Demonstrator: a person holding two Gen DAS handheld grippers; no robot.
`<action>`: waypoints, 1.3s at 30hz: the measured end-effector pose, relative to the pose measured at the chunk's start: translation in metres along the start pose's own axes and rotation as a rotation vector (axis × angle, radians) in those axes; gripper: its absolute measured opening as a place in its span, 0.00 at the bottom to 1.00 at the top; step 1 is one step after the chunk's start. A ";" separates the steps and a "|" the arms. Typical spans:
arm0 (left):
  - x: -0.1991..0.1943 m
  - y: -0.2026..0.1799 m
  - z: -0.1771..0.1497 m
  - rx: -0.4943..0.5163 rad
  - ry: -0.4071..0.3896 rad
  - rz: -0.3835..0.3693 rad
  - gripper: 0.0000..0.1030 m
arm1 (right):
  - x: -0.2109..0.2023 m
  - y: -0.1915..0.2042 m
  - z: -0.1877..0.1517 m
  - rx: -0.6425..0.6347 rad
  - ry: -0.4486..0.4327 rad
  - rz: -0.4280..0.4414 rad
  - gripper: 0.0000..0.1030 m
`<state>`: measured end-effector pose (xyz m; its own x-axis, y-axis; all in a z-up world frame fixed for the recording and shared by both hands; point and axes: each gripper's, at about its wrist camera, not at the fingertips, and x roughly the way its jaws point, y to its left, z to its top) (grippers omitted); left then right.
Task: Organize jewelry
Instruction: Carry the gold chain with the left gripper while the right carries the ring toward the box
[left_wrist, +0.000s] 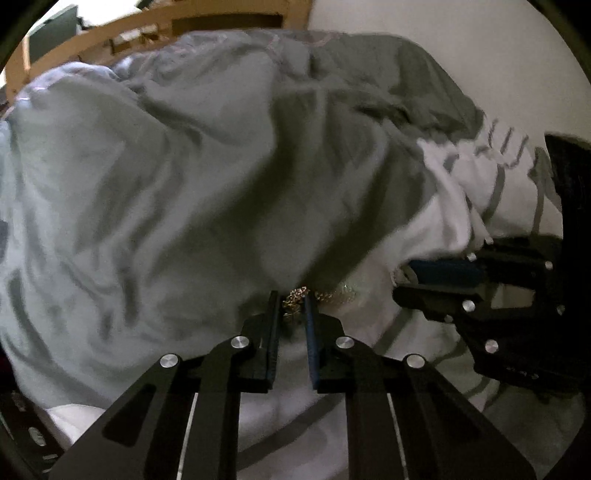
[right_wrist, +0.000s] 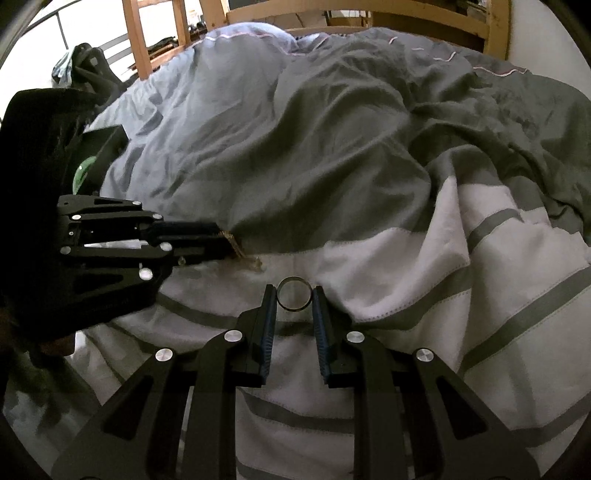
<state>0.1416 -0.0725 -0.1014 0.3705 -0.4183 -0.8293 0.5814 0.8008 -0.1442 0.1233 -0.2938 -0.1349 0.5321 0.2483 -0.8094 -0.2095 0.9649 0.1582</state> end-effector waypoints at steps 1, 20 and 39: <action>-0.005 0.003 0.002 -0.018 -0.024 0.001 0.12 | -0.001 0.000 0.001 0.001 -0.006 0.000 0.20; -0.034 0.008 0.012 -0.037 -0.108 0.084 0.12 | -0.012 0.004 0.005 -0.007 -0.072 0.014 0.20; -0.088 -0.001 0.000 -0.047 -0.156 0.160 0.12 | -0.037 0.026 0.010 -0.075 -0.120 -0.010 0.20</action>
<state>0.1090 -0.0364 -0.0284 0.5651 -0.3425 -0.7506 0.4730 0.8799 -0.0453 0.1062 -0.2771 -0.0954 0.6277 0.2515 -0.7367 -0.2624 0.9593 0.1039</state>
